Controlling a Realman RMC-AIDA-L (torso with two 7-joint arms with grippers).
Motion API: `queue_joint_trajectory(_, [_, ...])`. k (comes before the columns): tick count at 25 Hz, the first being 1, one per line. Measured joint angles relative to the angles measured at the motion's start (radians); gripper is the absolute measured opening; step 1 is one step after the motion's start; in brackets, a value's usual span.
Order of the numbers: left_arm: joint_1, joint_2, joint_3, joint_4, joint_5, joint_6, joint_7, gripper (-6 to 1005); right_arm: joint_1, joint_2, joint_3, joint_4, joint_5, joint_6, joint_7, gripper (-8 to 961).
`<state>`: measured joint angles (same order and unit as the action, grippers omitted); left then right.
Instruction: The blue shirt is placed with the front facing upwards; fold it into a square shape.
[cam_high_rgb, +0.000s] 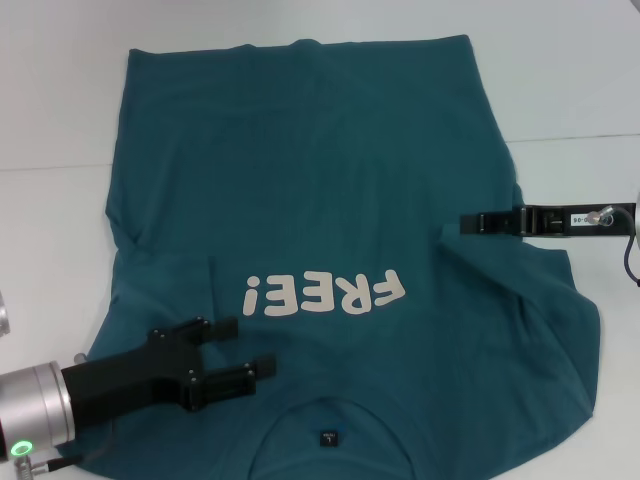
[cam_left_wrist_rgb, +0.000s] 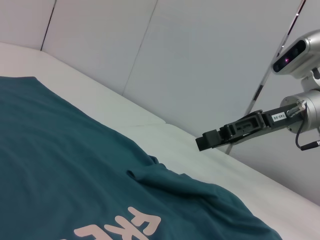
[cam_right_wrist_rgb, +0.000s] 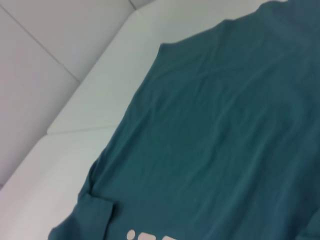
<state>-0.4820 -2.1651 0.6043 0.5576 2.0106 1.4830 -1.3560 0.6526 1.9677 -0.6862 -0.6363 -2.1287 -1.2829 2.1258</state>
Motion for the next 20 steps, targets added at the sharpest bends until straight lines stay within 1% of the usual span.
queue_joint_trajectory(5, [-0.001, 0.001, 0.000, -0.001, 0.000, 0.000, 0.000, 877, -0.012, -0.001, 0.016, -0.008, -0.004, 0.013, 0.005, 428])
queue_joint_trajectory(7, [-0.001, 0.001, 0.000, -0.001, 0.000, 0.000, 0.000, 877, -0.023, -0.009, 0.021, -0.008, -0.006, 0.025, 0.024, 517])
queue_joint_trajectory(13, [-0.001, 0.001, 0.000, -0.002, 0.000, 0.000, -0.002, 877, -0.082, -0.020, 0.034, -0.008, -0.009, 0.040, 0.073, 678])
queue_joint_trajectory(16, [-0.001, 0.002, 0.000, -0.002, 0.004, 0.000, -0.011, 877, -0.123, -0.023, 0.077, -0.005, -0.006, 0.019, 0.081, 758])
queue_joint_trajectory(20, [-0.002, 0.002, 0.000, -0.001, 0.007, 0.000, -0.012, 877, -0.178, -0.017, 0.142, -0.003, -0.005, -0.012, 0.081, 804])
